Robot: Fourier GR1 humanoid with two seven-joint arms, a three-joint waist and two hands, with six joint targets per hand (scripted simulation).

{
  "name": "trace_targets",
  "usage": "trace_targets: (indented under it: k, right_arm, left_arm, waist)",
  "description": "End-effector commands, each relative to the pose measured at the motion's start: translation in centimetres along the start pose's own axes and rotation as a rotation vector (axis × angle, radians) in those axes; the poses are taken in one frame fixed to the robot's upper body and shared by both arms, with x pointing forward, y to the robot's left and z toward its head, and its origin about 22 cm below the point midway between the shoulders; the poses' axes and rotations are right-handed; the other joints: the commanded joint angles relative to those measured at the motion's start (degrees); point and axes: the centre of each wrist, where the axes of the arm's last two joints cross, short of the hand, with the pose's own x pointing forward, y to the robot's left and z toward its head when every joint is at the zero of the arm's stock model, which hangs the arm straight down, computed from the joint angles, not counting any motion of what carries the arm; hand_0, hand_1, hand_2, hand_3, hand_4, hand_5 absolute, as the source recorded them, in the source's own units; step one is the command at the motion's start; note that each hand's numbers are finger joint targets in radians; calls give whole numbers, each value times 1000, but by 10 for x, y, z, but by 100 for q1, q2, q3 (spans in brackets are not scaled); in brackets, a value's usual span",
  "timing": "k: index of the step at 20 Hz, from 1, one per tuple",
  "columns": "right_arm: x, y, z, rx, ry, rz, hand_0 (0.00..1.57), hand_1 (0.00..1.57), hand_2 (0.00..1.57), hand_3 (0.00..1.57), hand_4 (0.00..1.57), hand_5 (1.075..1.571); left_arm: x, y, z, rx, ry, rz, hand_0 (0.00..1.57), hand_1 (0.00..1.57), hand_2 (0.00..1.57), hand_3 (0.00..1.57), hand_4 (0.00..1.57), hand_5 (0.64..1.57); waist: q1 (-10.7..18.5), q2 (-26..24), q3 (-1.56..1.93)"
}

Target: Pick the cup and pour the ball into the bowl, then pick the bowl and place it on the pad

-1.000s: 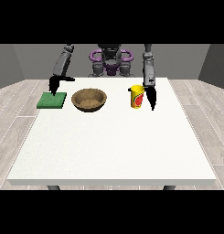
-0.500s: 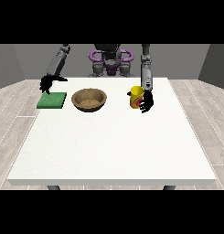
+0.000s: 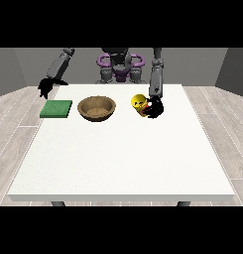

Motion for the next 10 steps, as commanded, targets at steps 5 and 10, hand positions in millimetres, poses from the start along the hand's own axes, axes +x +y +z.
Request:
trace_targets:
  k: [5, 10]
  right_arm:
    - [-17, 10, -15, 14, 118, -40, 0, 0, 310, 251, 282, 1552]
    - [-35, 23, -3, -33, 225, -35, 0, 0, 183, 140, 344, 1550]
  left_arm:
    - [19, -40, -1, -148, -20, -375, 1414, 1414, 1571, 1571, 1236, 1552]
    - [13, -59, 33, -340, -79, -600, 1433, 1433, 1571, 1571, 1183, 1568]
  waist:
    - [-88, -907, -34]
    - [233, -1562, -32]
